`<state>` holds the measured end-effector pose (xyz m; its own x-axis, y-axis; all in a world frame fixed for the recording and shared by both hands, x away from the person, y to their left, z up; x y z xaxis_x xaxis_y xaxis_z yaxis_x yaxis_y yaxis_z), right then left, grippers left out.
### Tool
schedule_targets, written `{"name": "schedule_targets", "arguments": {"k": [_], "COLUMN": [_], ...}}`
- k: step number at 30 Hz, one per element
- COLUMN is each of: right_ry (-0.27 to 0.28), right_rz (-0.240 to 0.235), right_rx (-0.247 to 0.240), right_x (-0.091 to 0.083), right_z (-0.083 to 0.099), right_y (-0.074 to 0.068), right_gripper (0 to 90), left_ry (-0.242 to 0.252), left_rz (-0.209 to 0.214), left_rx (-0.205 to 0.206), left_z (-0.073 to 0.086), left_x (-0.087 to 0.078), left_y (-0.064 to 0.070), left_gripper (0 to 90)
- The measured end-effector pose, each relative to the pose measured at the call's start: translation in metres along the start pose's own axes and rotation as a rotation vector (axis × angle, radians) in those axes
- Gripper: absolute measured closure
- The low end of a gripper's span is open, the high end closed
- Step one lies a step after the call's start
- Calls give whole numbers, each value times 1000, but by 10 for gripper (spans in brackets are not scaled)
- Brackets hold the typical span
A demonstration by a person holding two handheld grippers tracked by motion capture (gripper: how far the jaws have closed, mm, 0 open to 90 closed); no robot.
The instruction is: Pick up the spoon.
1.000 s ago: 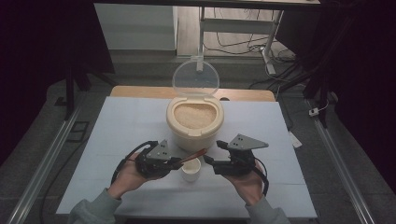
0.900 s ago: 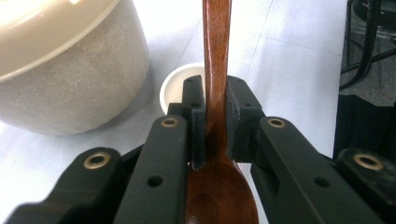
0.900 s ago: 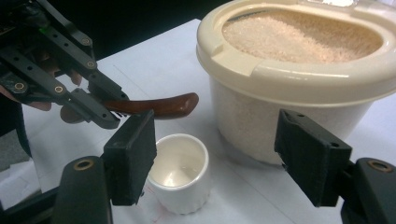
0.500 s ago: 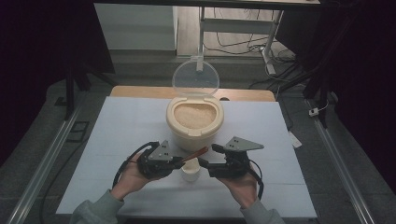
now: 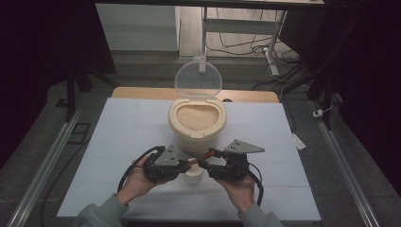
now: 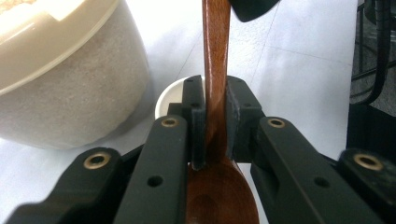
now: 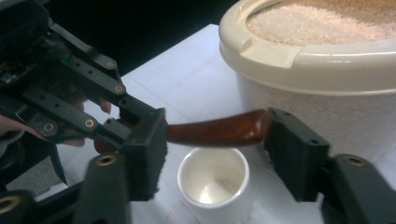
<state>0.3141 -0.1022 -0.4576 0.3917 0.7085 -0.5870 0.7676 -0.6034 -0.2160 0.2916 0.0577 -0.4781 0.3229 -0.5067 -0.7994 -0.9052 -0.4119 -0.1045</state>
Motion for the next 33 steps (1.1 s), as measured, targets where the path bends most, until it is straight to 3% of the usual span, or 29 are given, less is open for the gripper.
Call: {"name": "schedule_targets", "arguments": {"k": [8,18,21,23,26,28,33], "right_ry": [63,111,119,126,149,165,200], "right_rz": [-34,-148,-188,-181,-191,-204,-230], "right_rx": [21,29,15,-11,-27,-31,-34], "right_x": [-3,-8,-9,-10,-12,-13,-16], "right_z": [-3,-8,-9,-9,-12,-14,-22], "right_y": [-2,-8,-12,-14,-15,-15,-12], "right_gripper": [616,781,822,825,826,827,827], "left_ry": [-18,-30,-35,-22,5,43,118], "left_rz": [-13,-28,-32,-25,-24,-6,4], "left_rx": [25,48,54,51,28,-10,-104], "left_z": [0,2,2,2,1,1,4], "left_x": [2,3,5,4,0,-3,-14], "left_y": [2,3,4,4,4,2,-5], "left_gripper": [791,792,792,791,782,758,479]}}
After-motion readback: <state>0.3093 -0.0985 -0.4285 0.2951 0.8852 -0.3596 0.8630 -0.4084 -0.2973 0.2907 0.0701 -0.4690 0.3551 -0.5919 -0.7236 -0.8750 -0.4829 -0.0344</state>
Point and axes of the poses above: each handheld gripper's, and its own axes: x roughly forward along the jaws, z roughly out of its underside, y roughly to its right, the point moved 6 cm from there along x, roughly forward along the jaws, and after that the axes turned 12 degrees about -y, right-handed, at the moved point
